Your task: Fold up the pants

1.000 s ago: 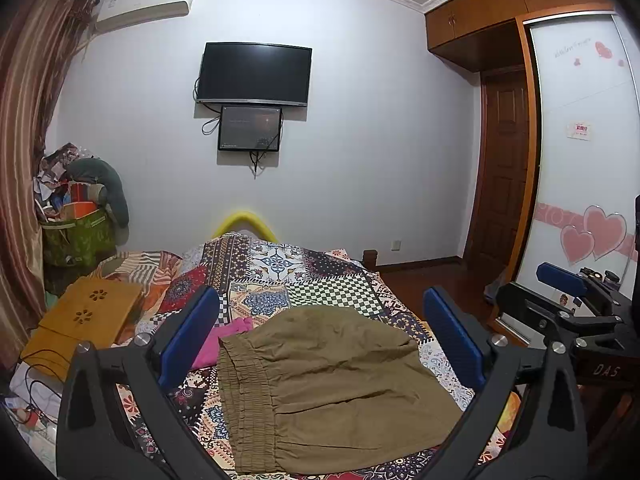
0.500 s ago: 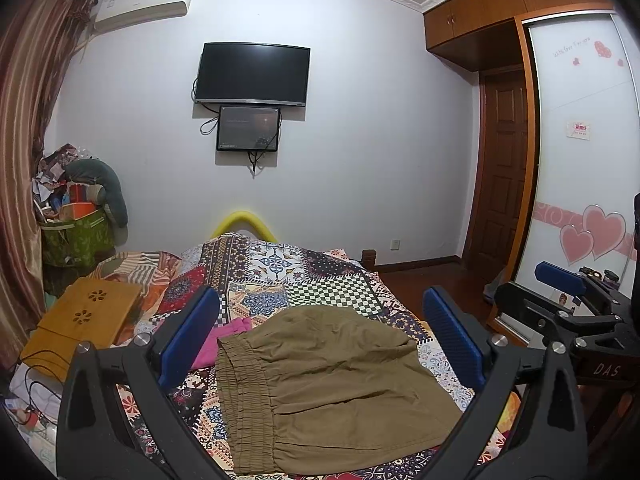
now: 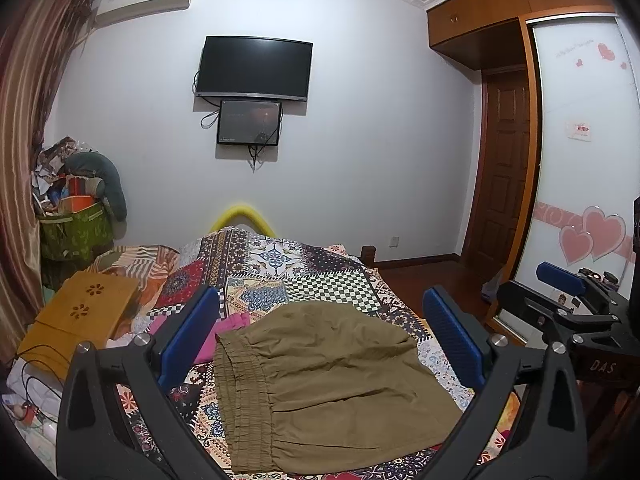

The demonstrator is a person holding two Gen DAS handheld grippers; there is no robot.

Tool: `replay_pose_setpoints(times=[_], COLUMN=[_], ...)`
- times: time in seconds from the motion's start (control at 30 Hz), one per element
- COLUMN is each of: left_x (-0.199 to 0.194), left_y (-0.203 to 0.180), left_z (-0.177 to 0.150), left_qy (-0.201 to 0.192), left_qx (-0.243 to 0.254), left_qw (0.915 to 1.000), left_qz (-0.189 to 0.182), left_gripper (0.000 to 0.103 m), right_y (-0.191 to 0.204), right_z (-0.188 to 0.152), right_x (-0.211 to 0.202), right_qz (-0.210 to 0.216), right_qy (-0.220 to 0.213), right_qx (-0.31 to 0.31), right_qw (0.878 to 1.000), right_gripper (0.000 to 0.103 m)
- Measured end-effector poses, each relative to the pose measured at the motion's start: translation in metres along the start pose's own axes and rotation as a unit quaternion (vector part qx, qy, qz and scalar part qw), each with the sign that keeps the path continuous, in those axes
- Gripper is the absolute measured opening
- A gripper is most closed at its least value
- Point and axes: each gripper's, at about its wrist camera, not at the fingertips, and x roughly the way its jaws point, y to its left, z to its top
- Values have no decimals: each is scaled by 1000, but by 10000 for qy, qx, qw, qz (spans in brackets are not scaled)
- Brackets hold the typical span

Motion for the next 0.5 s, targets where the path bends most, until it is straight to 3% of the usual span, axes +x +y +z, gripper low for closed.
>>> replay_pose_setpoints(times=[0.23,0.5], left_x=[17,55], left_y=[7,23], left_z=[-1,-8], left_qy=[186,630], left_qx=[-55,134], left_qw=[9998,9979], left_qz=[-66,82], left_gripper=[103,103], right_y=[-11,-42], right_z=[-3,-18], right_x=[12,36], right_qz=[-209,-436], right_qy=[117,605], right_qx=[-84,147], right_qw=[9997,9971], right_gripper=[103,103])
